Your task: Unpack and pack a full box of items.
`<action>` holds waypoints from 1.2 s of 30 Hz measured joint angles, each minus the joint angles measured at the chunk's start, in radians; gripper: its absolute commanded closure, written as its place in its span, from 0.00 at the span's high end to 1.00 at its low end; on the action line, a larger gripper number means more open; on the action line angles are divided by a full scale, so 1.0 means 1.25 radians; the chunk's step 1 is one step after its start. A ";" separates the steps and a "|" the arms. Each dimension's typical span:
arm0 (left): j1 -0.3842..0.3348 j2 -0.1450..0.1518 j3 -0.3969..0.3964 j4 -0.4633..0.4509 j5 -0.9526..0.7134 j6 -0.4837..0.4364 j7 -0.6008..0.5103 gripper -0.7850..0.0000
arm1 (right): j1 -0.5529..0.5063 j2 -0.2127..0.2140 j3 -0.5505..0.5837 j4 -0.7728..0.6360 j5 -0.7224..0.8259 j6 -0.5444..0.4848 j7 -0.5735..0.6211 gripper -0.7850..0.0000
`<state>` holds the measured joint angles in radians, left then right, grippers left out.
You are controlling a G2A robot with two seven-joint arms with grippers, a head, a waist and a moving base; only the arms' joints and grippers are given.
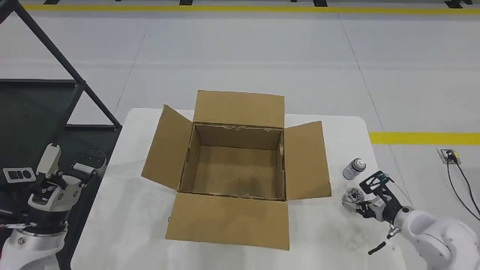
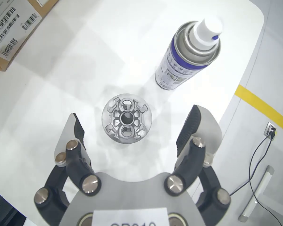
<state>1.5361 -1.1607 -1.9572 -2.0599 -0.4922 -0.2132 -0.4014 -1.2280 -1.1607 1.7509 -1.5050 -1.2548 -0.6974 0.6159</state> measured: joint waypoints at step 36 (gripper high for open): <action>0.000 0.000 0.000 0.000 0.000 0.000 0.000 1.00 | -0.094 0.040 0.098 -0.194 0.198 0.038 -0.062 0.00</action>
<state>1.5361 -1.1607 -1.9572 -2.0599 -0.4922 -0.2132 -0.4014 -1.3452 -1.1104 1.8738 -1.7470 -1.0077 -0.6501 0.5384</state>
